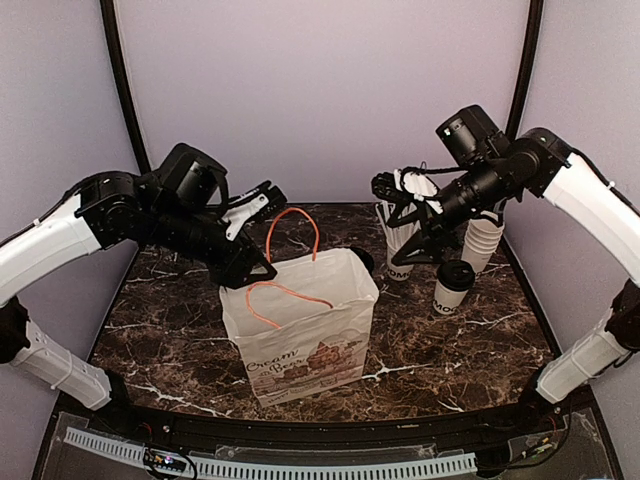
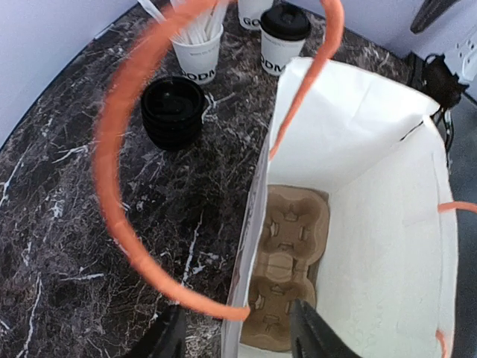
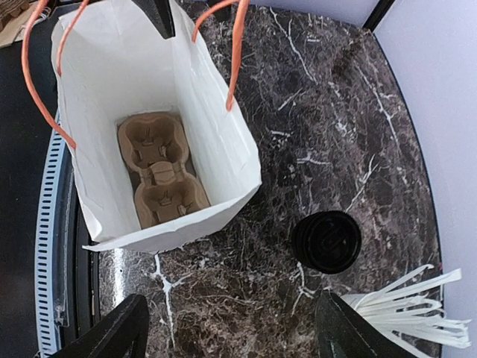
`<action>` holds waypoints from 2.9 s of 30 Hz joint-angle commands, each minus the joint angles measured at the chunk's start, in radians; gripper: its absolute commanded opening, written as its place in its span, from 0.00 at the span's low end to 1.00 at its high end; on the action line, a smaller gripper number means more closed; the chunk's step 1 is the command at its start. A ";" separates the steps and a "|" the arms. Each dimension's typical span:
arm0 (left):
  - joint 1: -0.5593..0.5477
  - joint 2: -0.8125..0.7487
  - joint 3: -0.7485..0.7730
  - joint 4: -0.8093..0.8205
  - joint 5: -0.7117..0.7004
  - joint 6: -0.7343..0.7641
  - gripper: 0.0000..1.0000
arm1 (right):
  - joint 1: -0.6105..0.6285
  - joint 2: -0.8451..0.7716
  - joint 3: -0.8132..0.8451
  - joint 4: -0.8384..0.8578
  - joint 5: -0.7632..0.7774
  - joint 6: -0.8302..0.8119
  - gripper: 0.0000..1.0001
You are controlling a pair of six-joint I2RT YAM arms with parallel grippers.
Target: Pack the takeout coffee
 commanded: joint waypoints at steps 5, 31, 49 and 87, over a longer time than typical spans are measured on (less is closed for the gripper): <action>0.017 0.107 0.082 -0.091 0.064 0.049 0.07 | -0.087 -0.073 -0.085 0.084 -0.058 0.034 0.78; -0.060 0.017 -0.022 -0.023 -0.354 0.157 0.00 | -0.117 -0.034 -0.065 0.075 -0.130 0.033 0.77; -0.339 -0.003 -0.097 0.017 -0.435 0.057 0.00 | -0.117 -0.024 -0.097 0.086 -0.115 0.030 0.77; 0.188 0.115 0.266 -0.145 0.496 0.021 0.00 | -0.069 -0.024 0.107 -0.050 -0.290 -0.007 0.75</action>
